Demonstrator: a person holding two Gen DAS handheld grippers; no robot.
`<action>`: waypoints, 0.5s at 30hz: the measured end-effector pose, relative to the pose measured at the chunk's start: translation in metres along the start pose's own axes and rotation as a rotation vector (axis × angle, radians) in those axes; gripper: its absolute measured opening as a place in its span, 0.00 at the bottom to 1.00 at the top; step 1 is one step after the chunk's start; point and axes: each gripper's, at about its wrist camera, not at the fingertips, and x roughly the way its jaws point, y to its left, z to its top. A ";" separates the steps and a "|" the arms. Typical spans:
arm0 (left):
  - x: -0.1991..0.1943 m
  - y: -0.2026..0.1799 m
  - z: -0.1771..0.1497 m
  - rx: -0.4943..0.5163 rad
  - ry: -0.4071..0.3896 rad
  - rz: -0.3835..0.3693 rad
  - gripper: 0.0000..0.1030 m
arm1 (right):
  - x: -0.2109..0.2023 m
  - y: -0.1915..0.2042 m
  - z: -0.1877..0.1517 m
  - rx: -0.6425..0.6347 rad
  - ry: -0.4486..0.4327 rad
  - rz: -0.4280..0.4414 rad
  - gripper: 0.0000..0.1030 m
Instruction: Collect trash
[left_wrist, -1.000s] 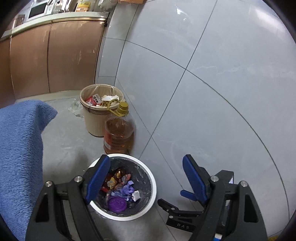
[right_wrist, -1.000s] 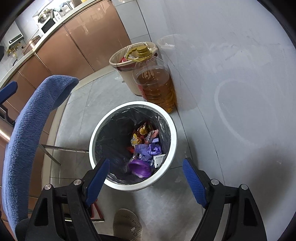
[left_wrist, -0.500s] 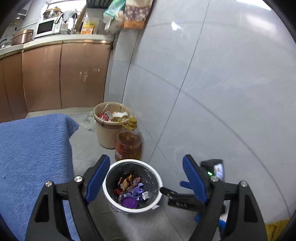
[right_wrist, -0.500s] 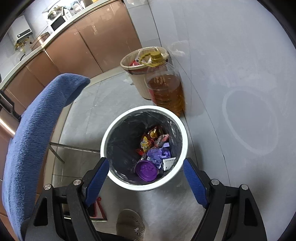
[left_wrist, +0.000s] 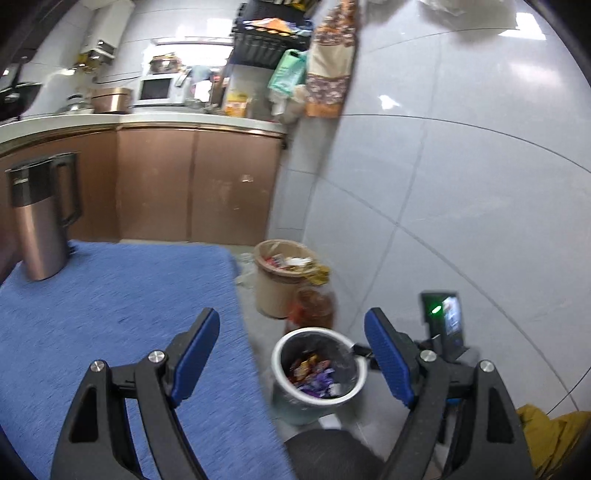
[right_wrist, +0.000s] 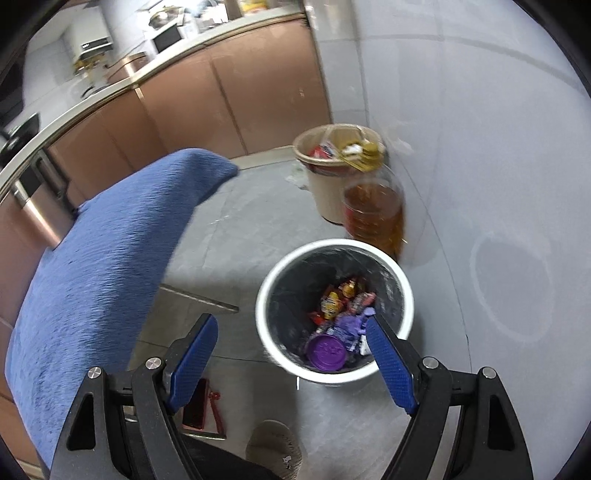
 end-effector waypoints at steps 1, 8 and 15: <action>-0.007 0.005 -0.003 0.002 -0.002 0.057 0.78 | -0.004 0.008 0.002 -0.017 -0.006 0.007 0.79; -0.049 0.032 -0.023 0.002 -0.021 0.352 0.77 | -0.038 0.067 0.018 -0.131 -0.074 0.089 0.79; -0.079 0.050 -0.044 -0.027 -0.017 0.494 0.77 | -0.060 0.136 0.015 -0.267 -0.110 0.203 0.80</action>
